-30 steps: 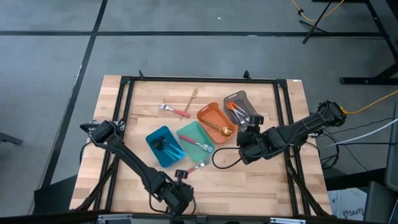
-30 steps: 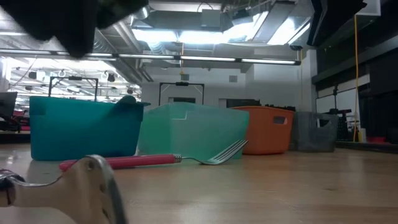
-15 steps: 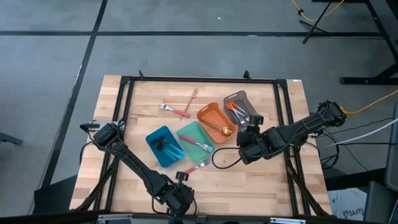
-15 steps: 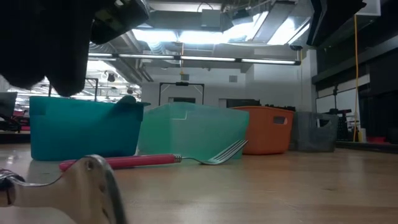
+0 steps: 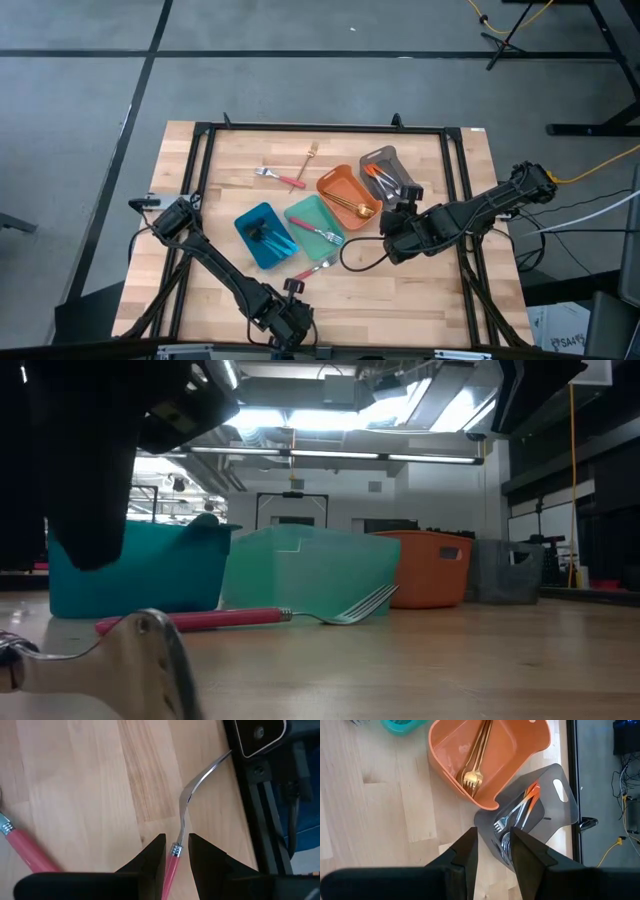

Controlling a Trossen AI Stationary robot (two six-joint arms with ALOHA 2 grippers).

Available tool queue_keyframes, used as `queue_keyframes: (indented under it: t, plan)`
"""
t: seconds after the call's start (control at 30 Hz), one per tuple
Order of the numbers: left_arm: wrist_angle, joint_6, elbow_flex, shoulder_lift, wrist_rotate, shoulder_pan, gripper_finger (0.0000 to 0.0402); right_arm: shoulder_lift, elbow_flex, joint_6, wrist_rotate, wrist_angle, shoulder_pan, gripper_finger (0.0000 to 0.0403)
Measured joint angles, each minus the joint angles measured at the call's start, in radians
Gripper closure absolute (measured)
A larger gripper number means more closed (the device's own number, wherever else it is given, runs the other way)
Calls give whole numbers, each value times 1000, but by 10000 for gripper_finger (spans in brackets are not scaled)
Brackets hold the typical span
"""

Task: Sort silverware by color (type)
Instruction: Put the pink fork into the green bin

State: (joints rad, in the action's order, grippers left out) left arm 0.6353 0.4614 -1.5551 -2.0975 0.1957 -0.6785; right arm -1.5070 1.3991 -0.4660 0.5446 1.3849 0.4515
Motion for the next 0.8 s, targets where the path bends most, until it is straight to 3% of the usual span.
queue_keyframes:
  t: [0.8]
  plan:
    - [-39,0,60,-6,2,-24,325,0,0,0,0,0,0,297]
